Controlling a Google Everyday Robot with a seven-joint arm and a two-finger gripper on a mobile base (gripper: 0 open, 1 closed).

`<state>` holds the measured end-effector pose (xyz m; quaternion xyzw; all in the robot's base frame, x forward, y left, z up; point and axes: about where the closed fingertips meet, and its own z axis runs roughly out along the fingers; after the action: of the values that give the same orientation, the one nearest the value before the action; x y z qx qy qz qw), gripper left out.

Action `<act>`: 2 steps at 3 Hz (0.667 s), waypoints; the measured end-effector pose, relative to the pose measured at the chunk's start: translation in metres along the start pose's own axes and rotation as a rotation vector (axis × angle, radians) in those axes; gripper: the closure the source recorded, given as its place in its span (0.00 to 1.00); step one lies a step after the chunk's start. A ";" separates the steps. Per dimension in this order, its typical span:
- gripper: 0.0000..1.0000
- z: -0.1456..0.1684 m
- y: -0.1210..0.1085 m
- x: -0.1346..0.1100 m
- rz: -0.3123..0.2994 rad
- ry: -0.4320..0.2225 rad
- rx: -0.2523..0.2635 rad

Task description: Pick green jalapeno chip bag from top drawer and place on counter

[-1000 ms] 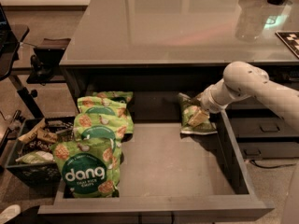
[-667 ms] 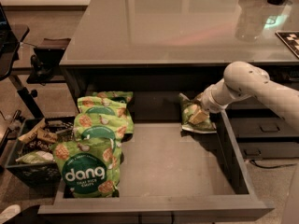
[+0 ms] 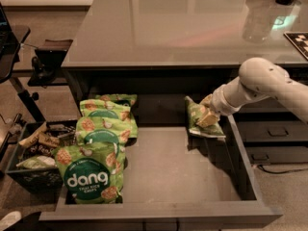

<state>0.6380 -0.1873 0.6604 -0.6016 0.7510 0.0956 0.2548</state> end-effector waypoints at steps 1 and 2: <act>1.00 -0.052 0.017 -0.030 -0.049 -0.091 0.013; 1.00 -0.101 0.025 -0.052 -0.085 -0.177 0.015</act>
Offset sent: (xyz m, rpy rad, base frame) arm -0.0673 -0.0005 0.1775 0.2314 -0.1498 0.1422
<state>0.5943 -0.1818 0.7685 -0.6204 0.6999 0.1320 0.3285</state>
